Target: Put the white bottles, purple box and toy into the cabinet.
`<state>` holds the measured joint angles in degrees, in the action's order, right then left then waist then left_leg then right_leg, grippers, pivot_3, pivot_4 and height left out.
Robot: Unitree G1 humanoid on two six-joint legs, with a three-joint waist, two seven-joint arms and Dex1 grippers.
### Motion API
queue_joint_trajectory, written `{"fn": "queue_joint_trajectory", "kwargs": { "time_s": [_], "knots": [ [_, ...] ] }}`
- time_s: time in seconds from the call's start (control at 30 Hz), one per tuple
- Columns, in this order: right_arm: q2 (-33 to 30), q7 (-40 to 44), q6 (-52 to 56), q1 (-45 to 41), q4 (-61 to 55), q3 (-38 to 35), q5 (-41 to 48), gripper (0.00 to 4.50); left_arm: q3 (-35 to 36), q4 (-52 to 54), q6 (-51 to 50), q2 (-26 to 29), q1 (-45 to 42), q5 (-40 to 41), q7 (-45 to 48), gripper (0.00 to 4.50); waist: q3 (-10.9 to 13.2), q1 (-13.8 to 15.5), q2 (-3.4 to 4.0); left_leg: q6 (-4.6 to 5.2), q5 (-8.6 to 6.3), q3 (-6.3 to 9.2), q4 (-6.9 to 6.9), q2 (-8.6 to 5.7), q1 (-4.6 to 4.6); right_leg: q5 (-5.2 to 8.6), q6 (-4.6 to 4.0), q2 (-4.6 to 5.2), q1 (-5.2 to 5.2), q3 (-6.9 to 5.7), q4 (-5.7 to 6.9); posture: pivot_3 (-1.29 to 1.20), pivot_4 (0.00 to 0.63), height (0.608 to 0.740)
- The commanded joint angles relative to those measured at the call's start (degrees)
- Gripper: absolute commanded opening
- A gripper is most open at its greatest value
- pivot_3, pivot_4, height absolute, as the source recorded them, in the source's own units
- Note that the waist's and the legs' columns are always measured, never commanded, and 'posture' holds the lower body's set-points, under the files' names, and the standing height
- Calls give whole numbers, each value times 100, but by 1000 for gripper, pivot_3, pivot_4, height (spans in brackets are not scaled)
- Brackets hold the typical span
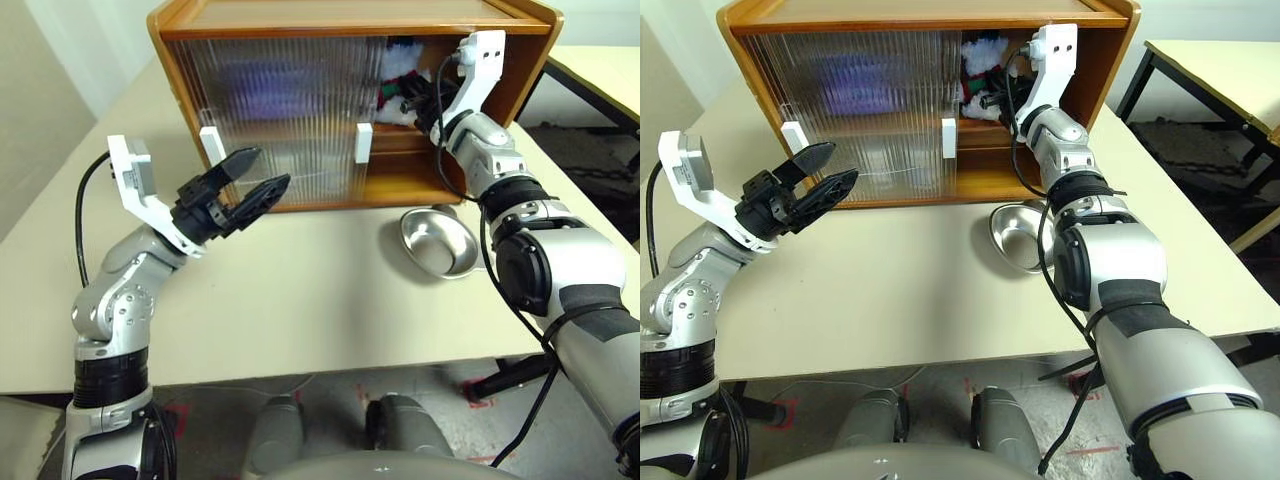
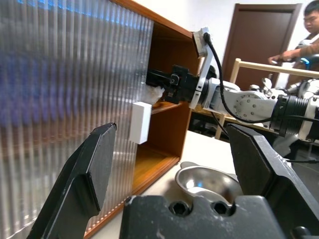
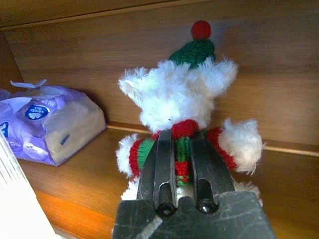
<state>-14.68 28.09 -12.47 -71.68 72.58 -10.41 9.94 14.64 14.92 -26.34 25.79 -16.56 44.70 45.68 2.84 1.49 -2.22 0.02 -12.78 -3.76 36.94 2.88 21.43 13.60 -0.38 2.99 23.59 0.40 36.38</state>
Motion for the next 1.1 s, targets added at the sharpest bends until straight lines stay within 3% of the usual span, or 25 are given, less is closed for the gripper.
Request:
{"fn": "queue_joint_trajectory", "kwargs": {
  "time_s": [0.03, 0.13, 0.53, 0.87, 1.1],
  "knots": [
    [-7, -130, -81, -60, 195, -58, -149, 200, 28, 134, -100, 92, 81, 79, -78, 4500, 0, 35, 0, 0, 0, 0, 0, 0, 0, 0, 0, 0, 0, 0, 0, 232, 0, 740],
    [-45, -289, -127, -18, 239, 16, -303, 198, 30, 155, -123, 128, 76, 111, -111, 4500, 0, 89, 0, 0, 0, -1, 0, 0, -1, 1, -1, -1, 0, 0, 0, 232, 0, 740],
    [-185, -348, -265, 35, 167, -54, -422, 4476, -206, -27, -75, 33, -77, 96, -50, 4500, 0, 96, 0, -1, -1, -3, 0, 1, 0, 3, -6, -1, 1, -1, -1, 169, 0, 740],
    [-244, -74, -360, 51, -193, -106, -275, 4476, -502, -414, 18, -136, -301, -11, 205, 4500, 1, -64, 2, 0, 0, -5, 1, 0, 5, 4, -7, -1, 1, -5, -2, 79, 0, 740],
    [-27, 216, -98, 532, -1383, -136, 47, 4476, -675, -700, 107, -302, -473, -104, 380, 4500, 2, -279, 4, 0, 0, -3, -1, 1, 3, 3, -5, -2, 1, -2, -1, 41, 0, 740]
  ]
}}
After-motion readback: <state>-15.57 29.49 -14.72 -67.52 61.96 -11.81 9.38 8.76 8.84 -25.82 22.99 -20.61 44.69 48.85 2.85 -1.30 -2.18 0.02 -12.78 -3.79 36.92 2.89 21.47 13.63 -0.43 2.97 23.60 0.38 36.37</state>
